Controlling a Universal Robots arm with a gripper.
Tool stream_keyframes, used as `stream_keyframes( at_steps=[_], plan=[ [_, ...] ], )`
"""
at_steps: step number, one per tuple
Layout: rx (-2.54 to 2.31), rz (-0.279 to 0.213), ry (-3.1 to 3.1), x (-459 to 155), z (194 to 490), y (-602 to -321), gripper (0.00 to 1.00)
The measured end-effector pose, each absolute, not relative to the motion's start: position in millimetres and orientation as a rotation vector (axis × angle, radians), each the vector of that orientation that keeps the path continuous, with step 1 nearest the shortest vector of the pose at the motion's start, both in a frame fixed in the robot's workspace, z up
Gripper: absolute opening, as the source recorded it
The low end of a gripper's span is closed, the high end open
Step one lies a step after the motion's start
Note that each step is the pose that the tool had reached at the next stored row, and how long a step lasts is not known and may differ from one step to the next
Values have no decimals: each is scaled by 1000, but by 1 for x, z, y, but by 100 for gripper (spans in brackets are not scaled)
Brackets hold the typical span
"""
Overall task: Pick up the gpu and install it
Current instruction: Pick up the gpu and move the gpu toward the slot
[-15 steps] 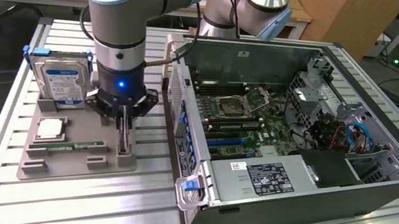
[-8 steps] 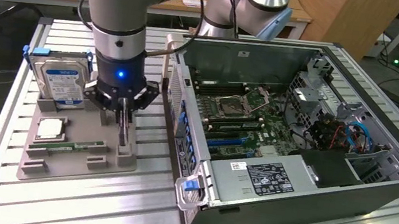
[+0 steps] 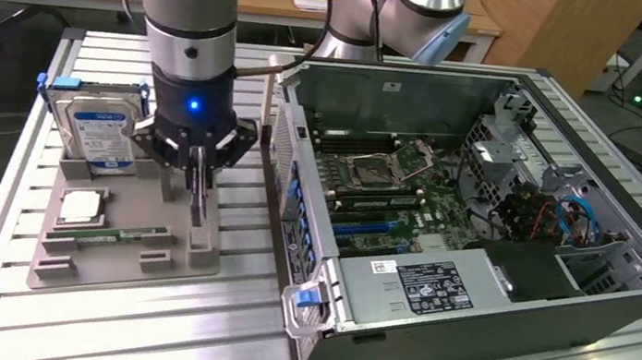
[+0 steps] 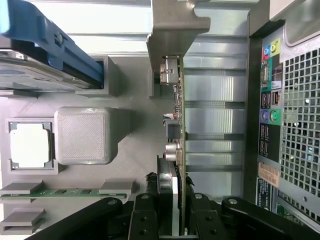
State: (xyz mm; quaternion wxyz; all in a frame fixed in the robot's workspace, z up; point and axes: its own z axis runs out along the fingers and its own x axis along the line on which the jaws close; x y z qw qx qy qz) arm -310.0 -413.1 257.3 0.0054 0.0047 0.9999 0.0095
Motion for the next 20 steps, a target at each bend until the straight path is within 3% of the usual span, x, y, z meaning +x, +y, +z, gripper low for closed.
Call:
stream_keyframes(
  at_steps=[20],
  plan=[
    [15,30,3130,-310,295,-413,28]
  ],
)
